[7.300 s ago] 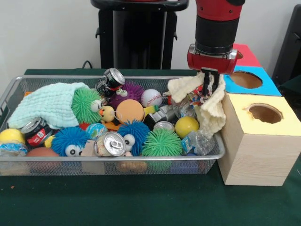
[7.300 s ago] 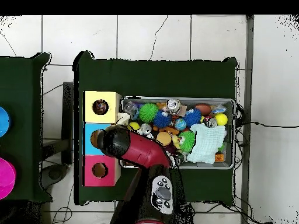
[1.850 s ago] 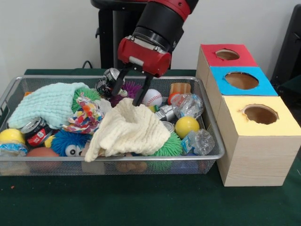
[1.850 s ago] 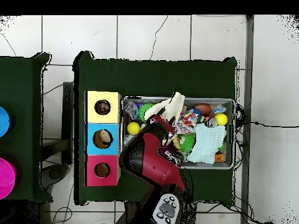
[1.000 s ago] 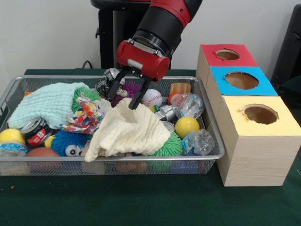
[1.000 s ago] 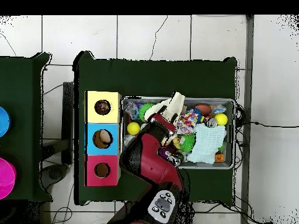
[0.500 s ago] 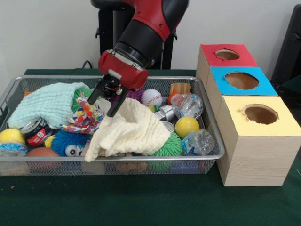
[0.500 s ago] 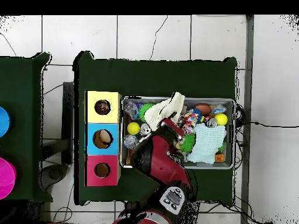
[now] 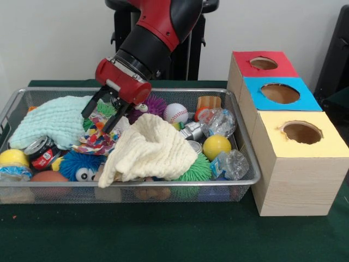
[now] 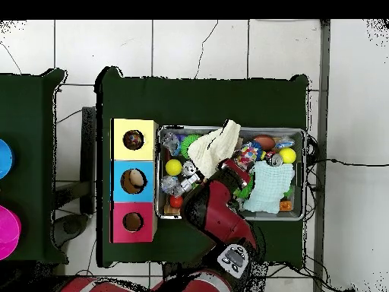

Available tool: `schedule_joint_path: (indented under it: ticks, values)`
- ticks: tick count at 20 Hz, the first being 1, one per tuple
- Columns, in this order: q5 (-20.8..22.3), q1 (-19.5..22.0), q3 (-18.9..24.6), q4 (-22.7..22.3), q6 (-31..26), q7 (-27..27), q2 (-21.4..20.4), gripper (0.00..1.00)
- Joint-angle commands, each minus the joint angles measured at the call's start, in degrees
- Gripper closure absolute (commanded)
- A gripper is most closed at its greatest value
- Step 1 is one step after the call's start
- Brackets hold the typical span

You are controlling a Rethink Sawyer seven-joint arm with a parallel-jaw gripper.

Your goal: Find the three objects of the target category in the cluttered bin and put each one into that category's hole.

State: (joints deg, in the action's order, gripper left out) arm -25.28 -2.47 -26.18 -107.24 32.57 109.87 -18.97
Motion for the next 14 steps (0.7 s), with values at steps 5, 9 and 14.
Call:
schedule_joint_path:
  ticks: [5, 9, 14]
  values:
    - [1.4, 3.6, 6.4, 3.9, -3.6, 9.0, 3.1, 0.0]
    - [2.9, 4.6, 8.8, 3.1, -8.1, 8.2, 2.0, 0.0]
    - [5.6, 6.0, 12.6, 2.2, -13.3, 7.8, 0.7, 0.0]
